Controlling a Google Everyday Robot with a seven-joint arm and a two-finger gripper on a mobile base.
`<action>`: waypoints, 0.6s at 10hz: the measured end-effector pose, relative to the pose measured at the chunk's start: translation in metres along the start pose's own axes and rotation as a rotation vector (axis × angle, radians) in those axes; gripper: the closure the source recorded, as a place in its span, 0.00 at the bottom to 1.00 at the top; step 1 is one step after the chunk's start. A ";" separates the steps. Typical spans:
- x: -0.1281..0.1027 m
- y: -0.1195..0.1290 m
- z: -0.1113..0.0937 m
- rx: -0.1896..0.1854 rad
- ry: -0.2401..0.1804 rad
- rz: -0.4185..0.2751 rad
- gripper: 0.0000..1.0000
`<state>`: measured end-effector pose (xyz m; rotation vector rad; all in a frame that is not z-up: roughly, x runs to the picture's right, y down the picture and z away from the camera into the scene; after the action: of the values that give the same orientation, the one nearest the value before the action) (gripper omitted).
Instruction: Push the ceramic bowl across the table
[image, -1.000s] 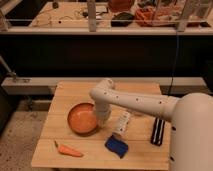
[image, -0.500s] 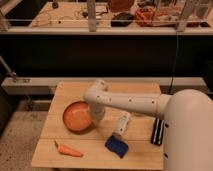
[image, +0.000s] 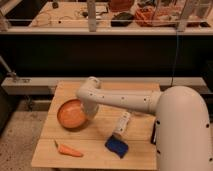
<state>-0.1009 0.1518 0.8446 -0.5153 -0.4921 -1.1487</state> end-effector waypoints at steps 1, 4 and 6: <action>0.002 -0.008 0.001 0.017 -0.015 -0.014 1.00; 0.002 -0.028 0.003 0.059 -0.032 -0.051 1.00; 0.002 -0.038 -0.002 0.078 -0.025 -0.069 1.00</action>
<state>-0.1355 0.1367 0.8488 -0.4486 -0.5777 -1.1852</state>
